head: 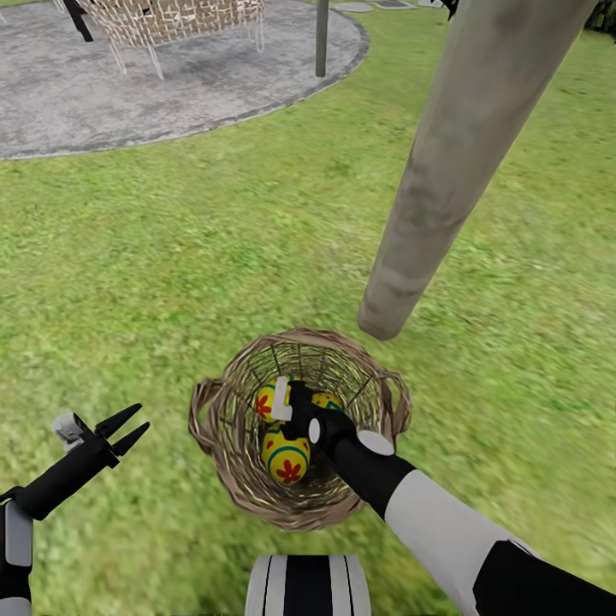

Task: Take the three Easter eggs out of the wicker basket on the lawn in the garden, then place them on the lawn next to a single tree (choose any tree) so that all three eggs are next to the same tree and none are left in the basket.

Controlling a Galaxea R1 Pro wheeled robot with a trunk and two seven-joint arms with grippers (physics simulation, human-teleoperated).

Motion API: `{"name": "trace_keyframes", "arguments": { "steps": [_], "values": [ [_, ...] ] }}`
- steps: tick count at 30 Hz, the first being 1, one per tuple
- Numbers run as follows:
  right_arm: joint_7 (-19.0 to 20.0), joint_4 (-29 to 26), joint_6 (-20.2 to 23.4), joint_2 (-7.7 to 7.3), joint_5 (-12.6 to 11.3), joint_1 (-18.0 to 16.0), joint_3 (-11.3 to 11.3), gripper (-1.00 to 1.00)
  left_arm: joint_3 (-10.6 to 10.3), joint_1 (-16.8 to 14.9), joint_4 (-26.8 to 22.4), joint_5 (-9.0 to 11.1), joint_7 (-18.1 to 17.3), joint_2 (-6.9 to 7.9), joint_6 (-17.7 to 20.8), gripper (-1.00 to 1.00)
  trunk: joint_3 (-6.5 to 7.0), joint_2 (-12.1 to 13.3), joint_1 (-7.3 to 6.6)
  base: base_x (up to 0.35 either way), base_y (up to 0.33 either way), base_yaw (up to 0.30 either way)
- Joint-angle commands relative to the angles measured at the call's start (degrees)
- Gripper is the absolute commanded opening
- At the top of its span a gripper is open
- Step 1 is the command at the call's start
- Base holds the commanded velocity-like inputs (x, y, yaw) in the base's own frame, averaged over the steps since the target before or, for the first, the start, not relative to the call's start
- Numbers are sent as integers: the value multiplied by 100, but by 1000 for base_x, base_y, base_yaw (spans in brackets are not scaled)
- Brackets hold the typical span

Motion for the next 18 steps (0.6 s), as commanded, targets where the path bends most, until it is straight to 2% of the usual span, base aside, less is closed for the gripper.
{"name": "trace_keyframes", "arguments": {
  "steps": [1, 18],
  "values": [
    [14, 181, 14, -1, -44, 4, 4, -100, 1, -1, 3, -2, 0, 0, 0, 100, -23, -1, 4, 0, 0, 0],
    [14, 178, 14, -10, -47, 4, 4, -100, 66, 1, 5, 6, 0, -2, 0, 100, -67, -3, 9, 0, 0, 0]
  ]
}}
